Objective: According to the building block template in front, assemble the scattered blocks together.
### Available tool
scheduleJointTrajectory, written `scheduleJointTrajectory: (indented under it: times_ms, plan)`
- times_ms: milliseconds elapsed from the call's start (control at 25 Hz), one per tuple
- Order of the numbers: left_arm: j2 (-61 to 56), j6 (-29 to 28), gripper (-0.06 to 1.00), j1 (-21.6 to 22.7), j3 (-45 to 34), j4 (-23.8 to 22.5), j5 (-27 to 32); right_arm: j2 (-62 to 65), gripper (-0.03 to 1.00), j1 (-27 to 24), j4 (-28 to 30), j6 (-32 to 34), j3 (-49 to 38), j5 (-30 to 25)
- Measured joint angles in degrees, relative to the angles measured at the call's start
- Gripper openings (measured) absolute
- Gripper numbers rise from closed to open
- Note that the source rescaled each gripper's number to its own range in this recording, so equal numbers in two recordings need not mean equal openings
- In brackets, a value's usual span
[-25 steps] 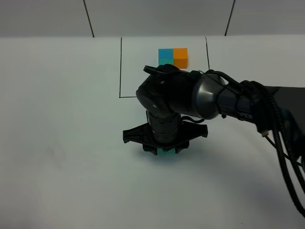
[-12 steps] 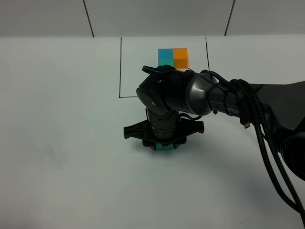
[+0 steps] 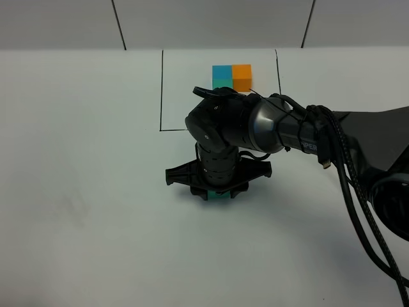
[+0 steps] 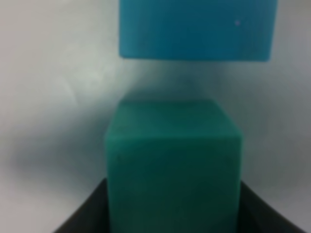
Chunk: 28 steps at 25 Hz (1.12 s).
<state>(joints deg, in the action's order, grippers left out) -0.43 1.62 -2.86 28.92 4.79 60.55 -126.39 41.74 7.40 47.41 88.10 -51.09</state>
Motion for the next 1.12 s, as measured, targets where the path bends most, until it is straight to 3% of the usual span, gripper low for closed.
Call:
scheduleJointTrajectory:
  times_ms: [1120]
  plan:
    - [0.00, 0.00, 0.49, 0.00, 0.00, 0.00, 0.00, -0.65, 0.02, -1.37, 0.73, -0.04, 0.00, 2.43]
